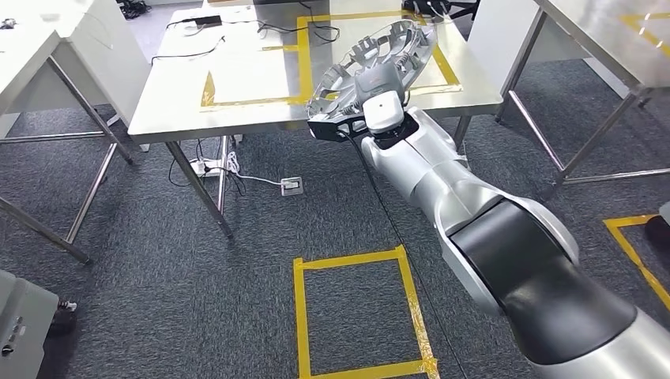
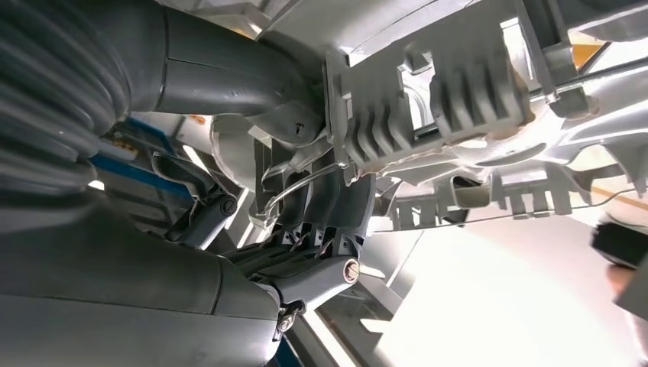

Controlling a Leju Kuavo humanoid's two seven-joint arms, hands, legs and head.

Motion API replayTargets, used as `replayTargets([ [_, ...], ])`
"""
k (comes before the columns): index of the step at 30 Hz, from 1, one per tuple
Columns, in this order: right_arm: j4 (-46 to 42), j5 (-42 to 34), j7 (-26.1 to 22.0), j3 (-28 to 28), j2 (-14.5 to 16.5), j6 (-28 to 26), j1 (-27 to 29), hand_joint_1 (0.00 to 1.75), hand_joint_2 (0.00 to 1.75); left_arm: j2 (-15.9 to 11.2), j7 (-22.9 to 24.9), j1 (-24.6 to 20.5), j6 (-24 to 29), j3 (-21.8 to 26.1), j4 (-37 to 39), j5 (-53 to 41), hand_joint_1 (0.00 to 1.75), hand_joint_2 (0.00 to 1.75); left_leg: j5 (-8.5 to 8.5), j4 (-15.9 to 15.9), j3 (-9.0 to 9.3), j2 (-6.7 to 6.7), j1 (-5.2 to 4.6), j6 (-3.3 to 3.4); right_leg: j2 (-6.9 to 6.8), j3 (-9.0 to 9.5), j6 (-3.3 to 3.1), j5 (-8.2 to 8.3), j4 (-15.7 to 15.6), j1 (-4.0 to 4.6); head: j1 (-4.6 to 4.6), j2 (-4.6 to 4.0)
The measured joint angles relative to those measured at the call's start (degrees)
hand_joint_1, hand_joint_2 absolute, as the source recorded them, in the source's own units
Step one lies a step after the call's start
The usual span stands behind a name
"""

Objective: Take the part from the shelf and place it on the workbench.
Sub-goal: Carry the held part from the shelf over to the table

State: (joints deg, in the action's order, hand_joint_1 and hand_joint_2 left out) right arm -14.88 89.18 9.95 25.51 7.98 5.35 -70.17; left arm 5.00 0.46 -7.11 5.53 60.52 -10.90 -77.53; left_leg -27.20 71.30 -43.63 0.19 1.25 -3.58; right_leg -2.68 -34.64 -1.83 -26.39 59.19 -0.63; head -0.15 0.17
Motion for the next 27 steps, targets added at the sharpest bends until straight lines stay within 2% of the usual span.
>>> replayTargets([
  [2,0.0,0.0,0.0,0.0,0.0,0.0,0.0,1.75,1.75,-0.1,0.0,-0.1,0.0,0.0,0.0,0.0,0.0,1.75,2.35,-7.1,3.98,1.77,-0.27,0.23,-0.99,-0.04,0.48,-0.44,0.4,0.17,-0.05,0.0],
  [3,0.0,0.0,-0.1,0.0,0.0,-0.1,0.0,1.75,1.75,-0.1,0.0,-0.1,0.0,0.0,-0.1,0.0,0.0,1.75,2.91,-9.7,5.37,2.4,-0.43,0.68,-1.36,-0.1,0.76,-0.61,0.6,0.36,-0.02,0.0],
  [4,0.0,0.0,-0.3,0.0,0.0,-0.1,-0.1,1.75,1.75,-0.1,-0.1,-0.1,0.0,0.0,-0.1,0.0,0.0,1.75,2.82,-10.7,5.88,2.69,-0.59,1.17,-1.69,-0.15,1.02,-0.7,0.8,0.56,0.01,0.0],
  [6,0.0,-0.1,-0.7,0.0,0.1,-0.4,0.0,1.75,1.75,0.0,-0.1,0.0,0.0,0.0,-0.1,0.0,0.0,1.75,2.95,-10.9,5.87,1.95,-0.66,2.19,-2.32,-0.1,1.39,-0.77,0.7,0.77,0.12,0.0],
  [7,0.0,-0.1,-0.9,0.0,0.1,-0.5,0.0,1.75,1.75,0.0,-0.1,0.0,0.0,0.0,-0.1,0.0,0.0,1.75,3.05,-11.0,5.86,1.72,-0.64,2.38,-2.57,0.01,1.15,-0.76,0.5,0.81,0.19,0.0],
  [10,-0.1,0.1,-1.3,0.0,0.2,-0.7,0.0,1.75,1.75,0.1,0.0,0.1,-0.1,0.0,0.0,0.0,0.0,1.75,3.28,-11.3,5.92,1.19,-0.55,2.6,-2.85,0.25,-0.47,-0.57,0.0,0.97,0.44,0.0],
  [11,-0.1,0.1,-1.4,0.0,0.2,-0.7,0.0,1.75,1.75,0.1,0.0,0.2,-0.1,0.0,0.0,0.0,0.0,1.75,3.26,-11.3,5.9,1.08,-0.58,2.65,-2.89,0.29,-0.65,-0.5,-0.1,0.99,0.46,0.0],
  [15,-0.1,0.3,-1.4,0.0,0.2,-0.7,0.0,1.75,1.75,0.1,0.2,0.2,-0.2,0.0,0.0,0.0,0.0,1.75,3.26,-11.3,5.79,1.13,-0.74,2.96,-2.81,0.38,0.06,-0.1,-0.5,0.89,0.46,0.0],
  [20,-0.1,0.3,-1.3,0.0,0.2,-0.7,0.0,1.75,1.75,0.1,0.5,0.2,-0.7,0.0,0.0,0.0,0.0,1.75,3.37,-11.2,5.68,1.38,-0.88,3.3,-2.62,0.32,1.86,0.13,-0.7,0.71,0.46,0.0],
  [27,-0.1,0.5,-1.4,0.0,0.0,-0.7,0.0,1.75,1.75,0.1,1.4,0.3,-0.7,0.2,0.0,0.1,0.0,1.75,3.48,-11.3,5.73,1.78,-0.86,3.21,-2.19,0.07,2.08,0.18,-0.5,0.76,0.44,0.0],
])
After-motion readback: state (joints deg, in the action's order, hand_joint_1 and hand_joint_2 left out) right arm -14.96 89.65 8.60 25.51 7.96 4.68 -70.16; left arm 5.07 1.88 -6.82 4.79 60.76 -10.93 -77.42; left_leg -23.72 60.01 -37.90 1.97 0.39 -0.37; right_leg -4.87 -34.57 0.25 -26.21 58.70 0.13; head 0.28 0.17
